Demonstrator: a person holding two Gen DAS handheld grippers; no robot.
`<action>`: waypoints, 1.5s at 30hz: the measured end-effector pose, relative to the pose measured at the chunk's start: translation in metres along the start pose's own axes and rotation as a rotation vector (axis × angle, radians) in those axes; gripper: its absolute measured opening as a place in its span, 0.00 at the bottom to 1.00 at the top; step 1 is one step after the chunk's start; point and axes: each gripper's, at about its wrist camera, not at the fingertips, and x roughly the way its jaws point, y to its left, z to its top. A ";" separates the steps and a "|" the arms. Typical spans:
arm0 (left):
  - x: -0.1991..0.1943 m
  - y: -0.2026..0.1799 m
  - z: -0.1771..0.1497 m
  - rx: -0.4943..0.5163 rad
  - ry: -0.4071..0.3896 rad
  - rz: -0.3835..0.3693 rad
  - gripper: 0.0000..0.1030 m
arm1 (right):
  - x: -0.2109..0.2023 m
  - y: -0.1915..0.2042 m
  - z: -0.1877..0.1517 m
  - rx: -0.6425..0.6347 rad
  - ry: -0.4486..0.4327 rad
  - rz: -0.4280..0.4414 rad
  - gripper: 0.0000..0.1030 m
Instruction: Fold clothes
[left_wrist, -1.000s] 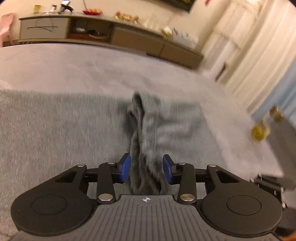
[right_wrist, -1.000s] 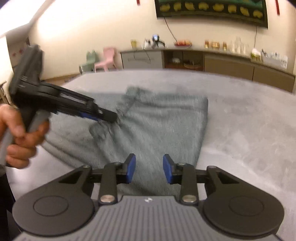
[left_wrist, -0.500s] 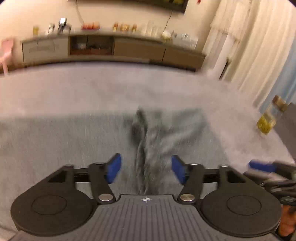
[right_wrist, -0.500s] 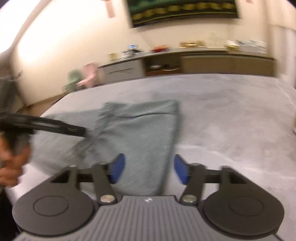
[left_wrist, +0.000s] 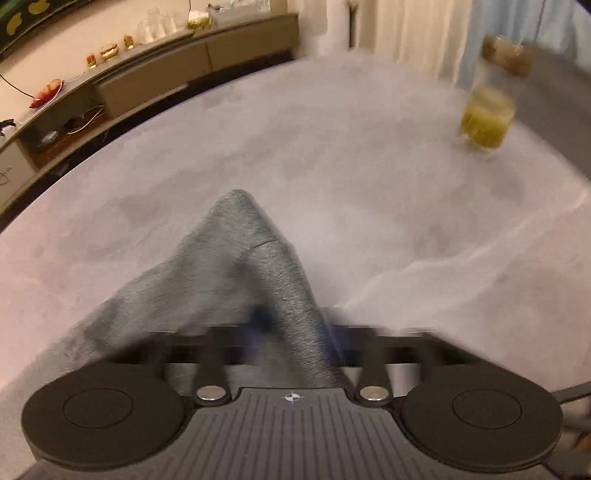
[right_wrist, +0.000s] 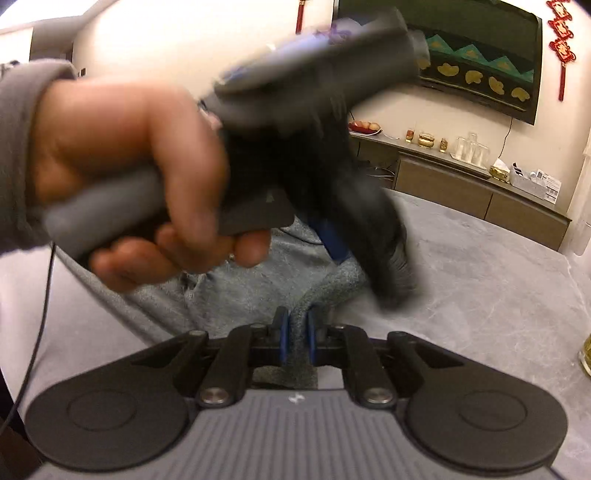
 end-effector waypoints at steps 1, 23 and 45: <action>-0.006 0.008 0.000 -0.029 -0.020 -0.010 0.09 | -0.001 -0.004 0.000 0.018 -0.010 0.008 0.17; -0.122 0.111 -0.082 -0.334 -0.216 -0.145 0.67 | 0.001 -0.024 0.006 0.226 -0.040 -0.149 0.63; 0.006 -0.029 -0.001 0.067 0.077 -0.018 0.51 | 0.009 0.015 -0.006 -0.022 -0.029 -0.094 0.10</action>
